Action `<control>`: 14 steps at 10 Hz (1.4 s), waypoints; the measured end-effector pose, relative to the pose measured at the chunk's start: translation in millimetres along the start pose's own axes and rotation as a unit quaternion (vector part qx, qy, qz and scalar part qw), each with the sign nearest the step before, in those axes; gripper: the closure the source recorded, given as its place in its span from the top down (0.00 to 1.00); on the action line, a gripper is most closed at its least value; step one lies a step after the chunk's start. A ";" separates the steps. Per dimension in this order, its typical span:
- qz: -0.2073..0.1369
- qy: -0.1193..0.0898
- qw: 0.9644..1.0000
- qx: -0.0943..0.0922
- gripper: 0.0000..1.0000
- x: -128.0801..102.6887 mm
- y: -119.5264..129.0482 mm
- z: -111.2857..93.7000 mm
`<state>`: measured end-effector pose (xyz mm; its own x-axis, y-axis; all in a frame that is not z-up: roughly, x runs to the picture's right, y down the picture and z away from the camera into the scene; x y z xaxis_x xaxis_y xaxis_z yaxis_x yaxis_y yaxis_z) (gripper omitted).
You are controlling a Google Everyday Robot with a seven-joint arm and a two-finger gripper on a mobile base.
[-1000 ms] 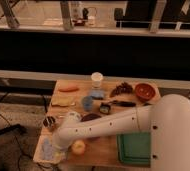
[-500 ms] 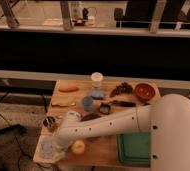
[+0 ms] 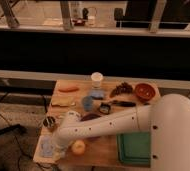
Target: Place towel in red bowl
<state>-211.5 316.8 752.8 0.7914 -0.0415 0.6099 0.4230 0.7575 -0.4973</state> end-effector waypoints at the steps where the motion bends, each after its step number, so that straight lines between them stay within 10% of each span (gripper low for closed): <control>1: 0.000 0.001 1.000 -0.002 0.56 -0.1 0.6 0.6; 14: -0.009 0.017 1.000 -0.017 0.39 1.1 3.0 0.5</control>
<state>-209.6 319.3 752.3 0.7975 -0.0767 0.5984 0.4513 0.7341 -0.5074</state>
